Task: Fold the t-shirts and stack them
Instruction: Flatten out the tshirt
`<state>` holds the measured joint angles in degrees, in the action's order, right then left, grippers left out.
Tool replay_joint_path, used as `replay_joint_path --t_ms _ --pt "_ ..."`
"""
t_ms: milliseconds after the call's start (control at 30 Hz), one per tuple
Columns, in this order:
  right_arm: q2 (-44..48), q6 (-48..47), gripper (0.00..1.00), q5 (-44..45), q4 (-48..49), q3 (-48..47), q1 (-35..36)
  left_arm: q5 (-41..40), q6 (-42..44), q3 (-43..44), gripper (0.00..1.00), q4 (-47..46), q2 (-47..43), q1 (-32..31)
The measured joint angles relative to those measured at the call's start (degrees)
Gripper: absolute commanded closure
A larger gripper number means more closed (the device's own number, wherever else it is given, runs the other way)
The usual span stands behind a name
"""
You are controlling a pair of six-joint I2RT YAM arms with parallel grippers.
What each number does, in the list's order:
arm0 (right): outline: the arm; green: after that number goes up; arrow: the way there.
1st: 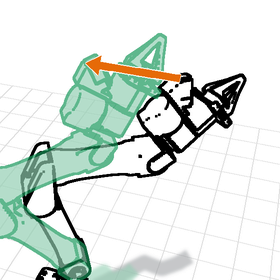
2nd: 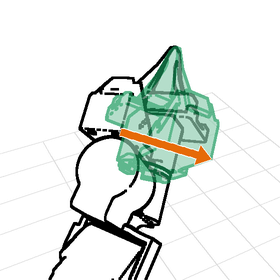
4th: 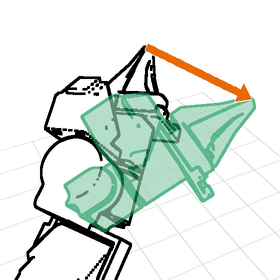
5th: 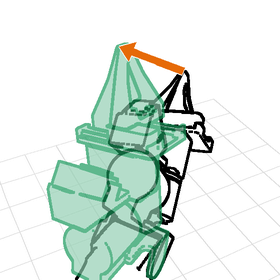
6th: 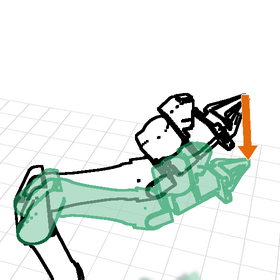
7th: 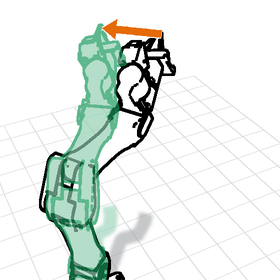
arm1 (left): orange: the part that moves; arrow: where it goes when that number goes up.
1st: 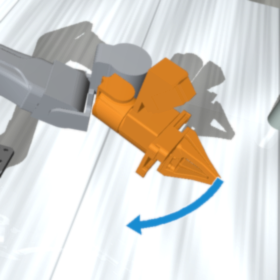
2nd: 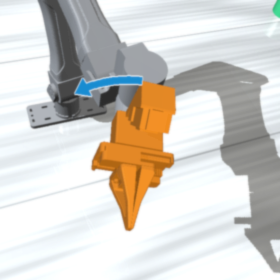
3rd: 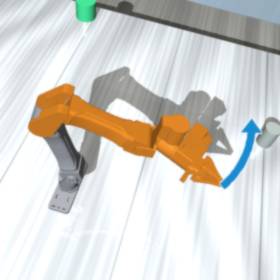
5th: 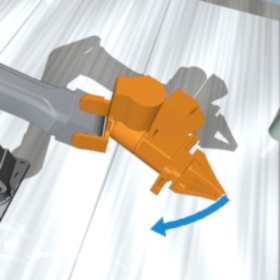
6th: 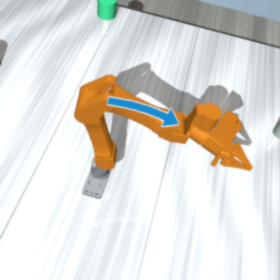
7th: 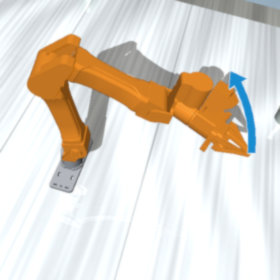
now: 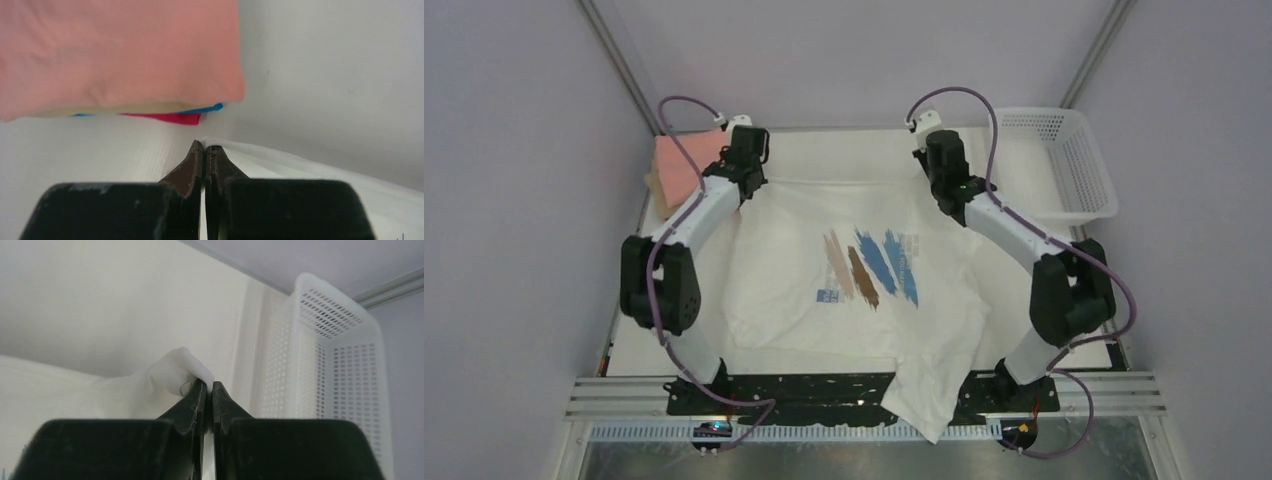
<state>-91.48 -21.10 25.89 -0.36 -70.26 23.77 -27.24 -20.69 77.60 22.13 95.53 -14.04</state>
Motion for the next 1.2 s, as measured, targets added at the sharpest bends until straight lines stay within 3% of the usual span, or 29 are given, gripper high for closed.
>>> replay_joint_path --t_ms 200,600,667,700,733,767,900,933,1033,1200 --pt "-22.3 2.4 0.87 -0.4 -3.0 -16.3 -0.4 2.7 -2.1 21.2 1.0 7.2 22.9 2.7" --pt "-34.6 -3.3 0.7 1.9 -2.5 -30.0 -1.5 3.1 -4.3 36.7 0.96 16.2 31.6 3.3" --pt "-36.5 -7.8 0.51 1.9 -0.7 -31.7 -1.9 3.0 -4.5 38.9 0.87 17.0 32.9 3.3" --pt "-37.6 -10.1 0.31 1.9 0.0 -32.6 -2.1 3.0 -4.6 39.8 0.74 17.4 33.4 3.3" --pt "-38.9 -12.9 0.24 1.9 0.7 -33.5 -2.3 2.9 -4.7 40.6 0.58 17.8 34.0 3.3" --pt "-40.0 -14.8 0.15 1.8 1.3 -34.2 -2.5 2.8 -4.8 41.1 0.51 18.2 34.5 3.3" --pt "-46.0 -25.4 0.04 2.8 5.2 -38.6 -3.0 3.3 -6.0 41.5 0.28 19.5 35.2 3.5" --pt "-47.4 -26.8 0.03 3.3 5.9 -39.8 -3.0 3.5 -6.1 41.5 0.25 19.5 35.2 3.5" --pt "-48.7 -28.2 0.05 4.1 6.4 -40.8 -3.2 5.0 -6.1 41.8 0.02 19.7 35.1 3.7" --pt "-41.5 -15.3 0.05 2.3 3.4 -37.1 -3.6 8.2 -6.4 39.5 0.0 19.5 31.4 3.2"
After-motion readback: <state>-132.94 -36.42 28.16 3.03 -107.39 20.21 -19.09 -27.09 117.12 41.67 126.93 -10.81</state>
